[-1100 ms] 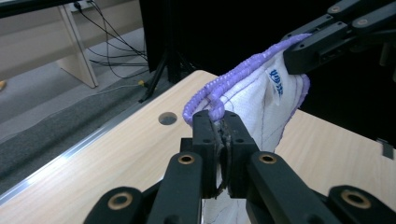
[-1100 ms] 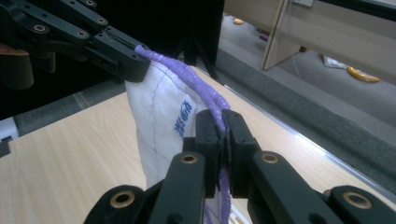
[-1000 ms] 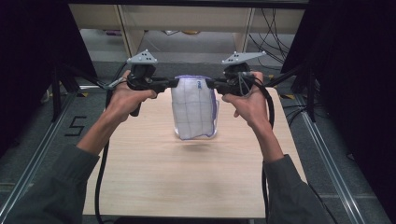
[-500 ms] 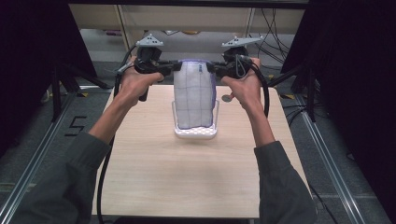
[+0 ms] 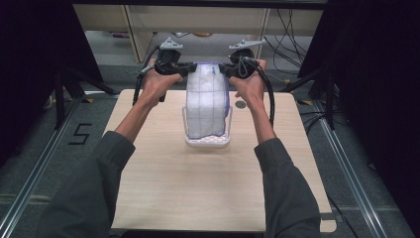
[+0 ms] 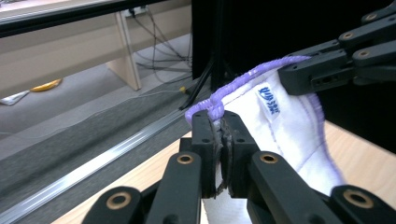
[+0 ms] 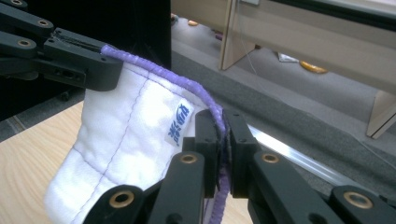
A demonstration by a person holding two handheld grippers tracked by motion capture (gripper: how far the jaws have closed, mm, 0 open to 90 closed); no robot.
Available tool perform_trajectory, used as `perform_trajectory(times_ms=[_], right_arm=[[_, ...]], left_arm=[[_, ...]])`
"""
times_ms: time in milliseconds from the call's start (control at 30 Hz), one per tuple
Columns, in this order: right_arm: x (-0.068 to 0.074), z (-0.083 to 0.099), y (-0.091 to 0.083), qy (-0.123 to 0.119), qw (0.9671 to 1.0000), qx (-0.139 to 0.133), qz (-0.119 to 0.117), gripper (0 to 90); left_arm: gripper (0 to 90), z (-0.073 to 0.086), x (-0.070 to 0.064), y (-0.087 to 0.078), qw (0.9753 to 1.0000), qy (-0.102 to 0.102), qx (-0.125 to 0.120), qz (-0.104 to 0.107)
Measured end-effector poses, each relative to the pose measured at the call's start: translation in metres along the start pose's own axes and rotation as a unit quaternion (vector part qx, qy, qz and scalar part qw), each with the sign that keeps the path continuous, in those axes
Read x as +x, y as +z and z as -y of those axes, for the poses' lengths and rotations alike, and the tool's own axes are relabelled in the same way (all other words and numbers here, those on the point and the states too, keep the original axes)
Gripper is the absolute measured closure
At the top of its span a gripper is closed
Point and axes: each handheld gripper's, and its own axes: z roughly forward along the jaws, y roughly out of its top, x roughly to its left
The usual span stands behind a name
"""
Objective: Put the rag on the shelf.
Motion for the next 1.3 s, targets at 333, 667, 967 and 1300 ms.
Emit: perform_trajectory(times_ms=[333, 667, 967, 1300], right_arm=[[-0.009, 0.018, 0.034, 0.013, 0.9987, 0.049, 0.009, 85.3], [-0.006, 0.034, 0.052, 0.005, 0.9941, 0.108, 0.005, 84.8], [-0.004, 0.045, 0.060, 0.018, 0.9888, 0.148, -0.002, 81.3], [-0.009, 0.047, 0.054, 0.032, 0.9912, 0.128, 0.010, 62.5]], left_arm=[[83.9, 0.023, 0.011, 0.022, 0.9997, 0.003, 0.024, 0.010], [83.5, 0.047, 0.009, 0.031, 0.9969, 0.003, 0.075, 0.025], [80.7, 0.065, 0.016, 0.037, 0.9932, -0.029, 0.106, 0.038], [42.3, 0.066, 0.027, 0.027, 0.9892, -0.080, 0.122, 0.016]])
